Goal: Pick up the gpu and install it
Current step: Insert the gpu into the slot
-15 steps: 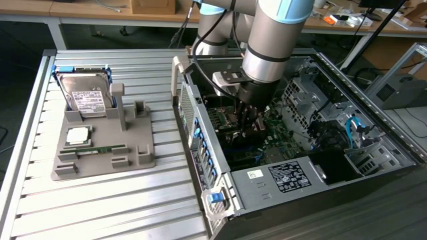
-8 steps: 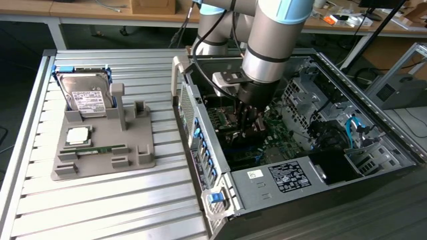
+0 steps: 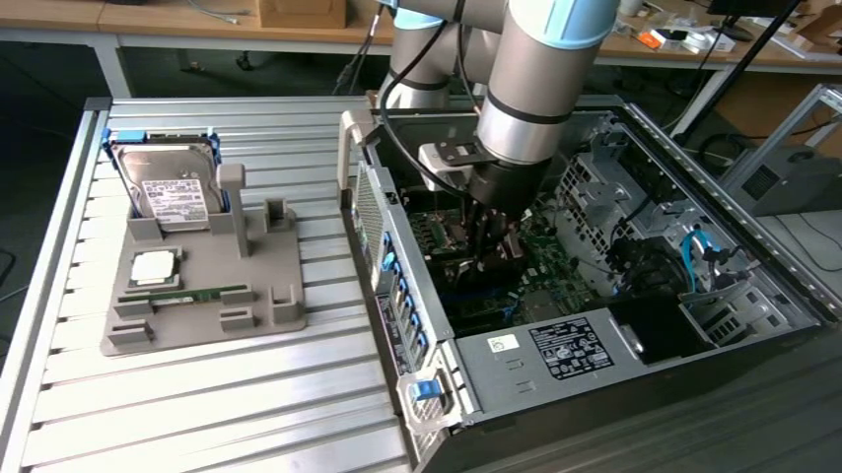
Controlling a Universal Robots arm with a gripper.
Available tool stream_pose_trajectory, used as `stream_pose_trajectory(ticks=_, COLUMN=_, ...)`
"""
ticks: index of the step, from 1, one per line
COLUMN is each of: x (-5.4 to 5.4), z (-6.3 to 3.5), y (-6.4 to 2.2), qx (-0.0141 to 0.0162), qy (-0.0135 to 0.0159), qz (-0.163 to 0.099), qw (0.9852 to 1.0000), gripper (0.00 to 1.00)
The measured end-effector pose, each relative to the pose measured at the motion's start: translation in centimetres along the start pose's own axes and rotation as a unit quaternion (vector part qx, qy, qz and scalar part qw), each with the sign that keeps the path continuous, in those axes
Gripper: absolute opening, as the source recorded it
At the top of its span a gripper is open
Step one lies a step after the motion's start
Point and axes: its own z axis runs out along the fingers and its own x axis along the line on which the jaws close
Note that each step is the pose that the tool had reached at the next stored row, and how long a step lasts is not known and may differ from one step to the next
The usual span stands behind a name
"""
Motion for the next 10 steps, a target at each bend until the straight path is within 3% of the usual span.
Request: stream_pose_trajectory(ticks=10, x=-0.02, z=0.25, y=0.01, qx=0.0, qy=0.0001, qz=-0.003, qw=1.0, gripper=0.27)
